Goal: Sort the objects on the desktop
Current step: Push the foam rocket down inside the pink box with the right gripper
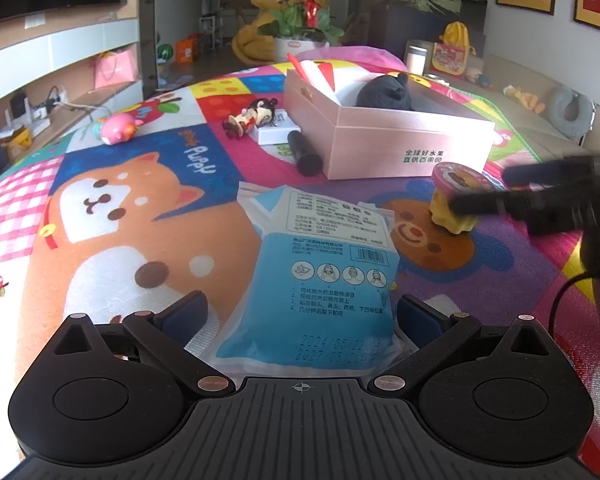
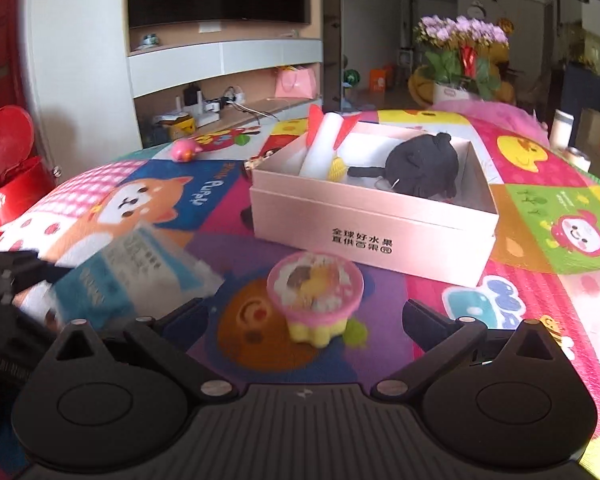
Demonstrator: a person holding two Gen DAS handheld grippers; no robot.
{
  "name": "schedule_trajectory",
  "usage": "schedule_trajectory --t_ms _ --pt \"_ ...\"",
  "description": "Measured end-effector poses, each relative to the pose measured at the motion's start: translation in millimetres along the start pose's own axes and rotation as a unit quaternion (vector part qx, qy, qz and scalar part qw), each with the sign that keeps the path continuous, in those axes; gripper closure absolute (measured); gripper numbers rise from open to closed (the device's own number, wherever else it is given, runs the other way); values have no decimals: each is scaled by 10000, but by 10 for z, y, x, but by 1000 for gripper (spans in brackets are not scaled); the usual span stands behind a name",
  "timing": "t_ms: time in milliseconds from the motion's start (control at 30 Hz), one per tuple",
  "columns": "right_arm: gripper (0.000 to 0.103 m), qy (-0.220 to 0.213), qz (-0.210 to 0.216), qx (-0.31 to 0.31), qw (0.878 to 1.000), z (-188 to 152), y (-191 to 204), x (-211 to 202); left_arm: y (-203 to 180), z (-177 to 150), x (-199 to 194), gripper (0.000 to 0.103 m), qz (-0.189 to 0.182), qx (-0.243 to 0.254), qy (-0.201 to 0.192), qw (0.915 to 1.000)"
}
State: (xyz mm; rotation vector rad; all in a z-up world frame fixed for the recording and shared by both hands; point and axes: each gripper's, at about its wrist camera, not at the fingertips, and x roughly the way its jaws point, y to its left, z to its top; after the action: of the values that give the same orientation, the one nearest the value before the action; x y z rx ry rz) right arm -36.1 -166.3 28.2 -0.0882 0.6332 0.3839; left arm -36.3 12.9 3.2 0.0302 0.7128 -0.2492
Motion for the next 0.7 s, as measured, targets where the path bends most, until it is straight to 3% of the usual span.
schedule_trajectory --t_ms 100,167,300,367,567,700 --pt "14 -329 45 -121 9994 248 26 -57 4 3 11 0 4 9 8 10000" --pt "30 -454 -58 -122 9989 540 13 -49 4 3 10 0 -2 14 8 10000" --pt "50 139 395 785 9960 1086 -275 351 97 -6 -14 0 -181 -237 -93 9995" --pt "62 407 259 1020 9936 1267 -354 667 156 -18 -39 0 -290 -405 -162 9986" --pt "67 1085 559 1314 9838 1490 -403 1371 167 -13 -45 0 -331 -491 -198 9980" --pt "75 1301 262 1402 9812 1451 -395 1535 182 -18 -48 0 -365 -535 -220 9977"
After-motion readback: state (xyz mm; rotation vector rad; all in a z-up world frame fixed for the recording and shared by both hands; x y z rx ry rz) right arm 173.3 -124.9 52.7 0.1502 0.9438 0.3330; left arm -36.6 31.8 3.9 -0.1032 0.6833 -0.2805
